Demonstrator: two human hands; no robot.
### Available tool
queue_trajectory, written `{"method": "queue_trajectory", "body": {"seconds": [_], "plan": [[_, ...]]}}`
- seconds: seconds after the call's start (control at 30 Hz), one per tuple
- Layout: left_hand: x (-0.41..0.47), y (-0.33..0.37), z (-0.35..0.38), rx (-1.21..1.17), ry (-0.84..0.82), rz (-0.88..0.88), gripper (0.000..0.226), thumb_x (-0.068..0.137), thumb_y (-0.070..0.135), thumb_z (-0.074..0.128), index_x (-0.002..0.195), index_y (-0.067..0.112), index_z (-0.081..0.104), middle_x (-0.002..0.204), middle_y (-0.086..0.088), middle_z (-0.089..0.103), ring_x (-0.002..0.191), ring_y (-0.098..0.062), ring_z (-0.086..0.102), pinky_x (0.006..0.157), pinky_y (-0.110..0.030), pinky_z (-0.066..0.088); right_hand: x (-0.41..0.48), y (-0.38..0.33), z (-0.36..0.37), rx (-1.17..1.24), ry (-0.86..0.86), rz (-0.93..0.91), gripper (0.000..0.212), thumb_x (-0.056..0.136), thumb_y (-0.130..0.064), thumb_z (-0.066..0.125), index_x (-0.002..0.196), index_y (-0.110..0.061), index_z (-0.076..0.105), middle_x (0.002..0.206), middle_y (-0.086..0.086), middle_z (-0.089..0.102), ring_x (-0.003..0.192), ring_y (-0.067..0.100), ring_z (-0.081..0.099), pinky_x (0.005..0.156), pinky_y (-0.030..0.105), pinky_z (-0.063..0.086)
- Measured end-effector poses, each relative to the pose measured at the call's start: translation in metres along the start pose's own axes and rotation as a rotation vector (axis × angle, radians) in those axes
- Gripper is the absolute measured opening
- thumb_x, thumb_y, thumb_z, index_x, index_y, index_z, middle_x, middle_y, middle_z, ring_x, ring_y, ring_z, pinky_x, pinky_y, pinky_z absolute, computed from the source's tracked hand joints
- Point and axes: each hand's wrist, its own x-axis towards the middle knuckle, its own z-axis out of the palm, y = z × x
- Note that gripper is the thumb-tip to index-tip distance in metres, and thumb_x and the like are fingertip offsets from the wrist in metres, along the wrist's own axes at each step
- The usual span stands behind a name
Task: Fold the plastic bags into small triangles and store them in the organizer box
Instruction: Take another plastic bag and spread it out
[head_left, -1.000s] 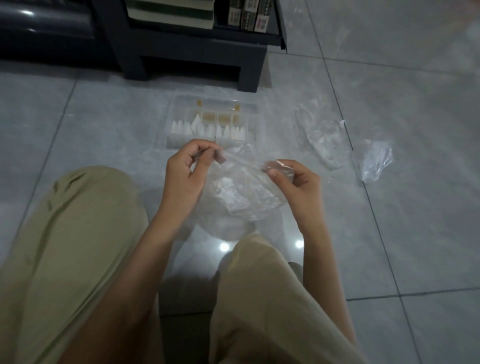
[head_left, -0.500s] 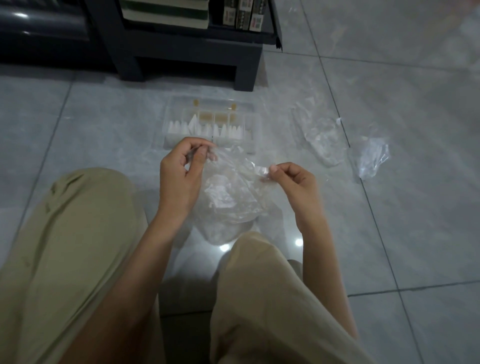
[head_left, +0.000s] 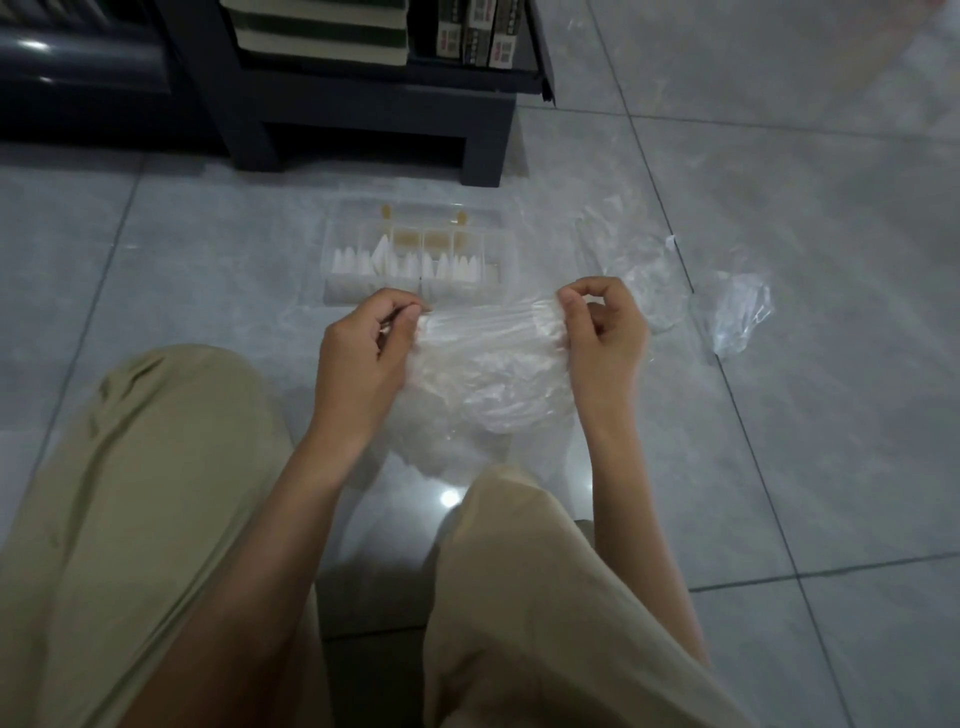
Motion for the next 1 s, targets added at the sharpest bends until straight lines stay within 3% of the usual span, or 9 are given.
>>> {"method": "queue_trajectory", "body": {"seconds": [0.1,0.17,0.23,0.33,0.43,0.6,0.77,0.9,1.0], "plan": [[0.001,-0.006,0.004,0.035,0.066,-0.056,0.013,0.096,0.013,0.055,0.094,0.021,0.065,0.081,0.023,0.059,0.072,0.008,0.058,0.068,-0.007,0.041,0.007,0.003,0.0,0.034,0.12,0.001,0.014,0.094,-0.022,0.057,0.085,-0.033,0.056,0.069,-0.011,0.062,0.065,0.012,0.06,0.065,0.03,0.049],[0.002,-0.011,0.005,-0.044,0.199,-0.214,0.012,0.096,0.01,0.054,0.093,0.017,0.064,0.078,0.018,0.059,0.068,0.005,0.058,0.068,-0.009,0.044,0.005,0.006,0.0,0.056,0.244,0.018,0.011,0.097,-0.02,0.051,0.09,-0.028,0.055,0.083,-0.01,0.063,0.08,0.009,0.062,0.075,0.027,0.05],[0.004,-0.016,0.005,-0.222,0.339,-0.444,0.013,0.097,0.011,0.052,0.09,0.012,0.063,0.072,0.008,0.059,0.057,0.004,0.056,0.057,-0.015,0.047,0.003,0.014,-0.003,0.07,0.283,0.065,0.014,0.098,-0.014,0.049,0.087,-0.019,0.056,0.078,-0.008,0.061,0.075,0.006,0.06,0.073,0.026,0.049],[0.007,-0.022,0.005,-0.459,0.441,-0.642,0.023,0.1,0.013,0.047,0.081,0.018,0.06,0.072,-0.002,0.059,0.054,-0.008,0.056,0.047,-0.02,0.047,-0.001,0.024,-0.012,0.175,-0.092,0.171,0.02,0.097,-0.007,0.05,0.082,-0.013,0.062,0.074,0.0,0.064,0.068,0.007,0.061,0.069,0.022,0.049],[0.008,-0.022,0.009,-0.546,0.452,-0.667,0.025,0.101,0.016,0.045,0.08,0.02,0.058,0.076,-0.003,0.06,0.06,-0.014,0.055,0.048,-0.02,0.047,-0.007,0.025,-0.011,0.094,-0.536,0.25,0.01,0.094,-0.012,0.06,0.101,-0.017,0.065,0.095,-0.001,0.069,0.083,0.006,0.064,0.075,0.017,0.049],[0.005,-0.013,0.014,-0.646,0.423,-0.696,0.025,0.103,0.017,0.043,0.082,0.019,0.058,0.08,-0.001,0.061,0.061,-0.013,0.055,0.05,-0.02,0.05,-0.023,0.025,0.022,0.088,-0.735,0.213,0.051,0.086,-0.015,0.071,0.127,-0.035,0.047,0.128,-0.007,0.053,0.112,0.016,0.057,0.092,0.024,0.051],[0.003,-0.014,0.012,-0.678,0.43,-0.679,0.024,0.103,0.019,0.044,0.084,0.018,0.059,0.068,0.006,0.064,0.052,-0.008,0.056,0.049,-0.02,0.048,-0.034,0.02,0.041,0.302,-0.779,0.174,0.034,0.094,-0.002,0.057,0.125,-0.015,0.055,0.119,-0.004,0.06,0.104,0.006,0.06,0.093,0.025,0.049],[0.002,-0.012,0.012,-0.669,0.435,-0.678,0.021,0.103,0.018,0.043,0.087,0.017,0.058,0.059,0.012,0.065,0.043,-0.007,0.053,0.047,-0.02,0.048,-0.035,0.014,0.041,0.445,-0.679,0.206,0.017,0.089,-0.003,0.06,0.104,-0.012,0.061,0.102,0.001,0.066,0.091,0.007,0.062,0.082,0.02,0.049],[0.0,-0.008,0.015,-0.666,0.42,-0.662,0.022,0.103,0.017,0.041,0.089,0.018,0.057,0.063,0.013,0.068,0.044,-0.007,0.054,0.05,-0.021,0.049,-0.033,0.012,0.044,0.403,-0.633,0.197,0.019,0.089,0.003,0.062,0.096,-0.015,0.059,0.092,-0.003,0.063,0.081,0.009,0.059,0.078,0.019,0.049]]}}
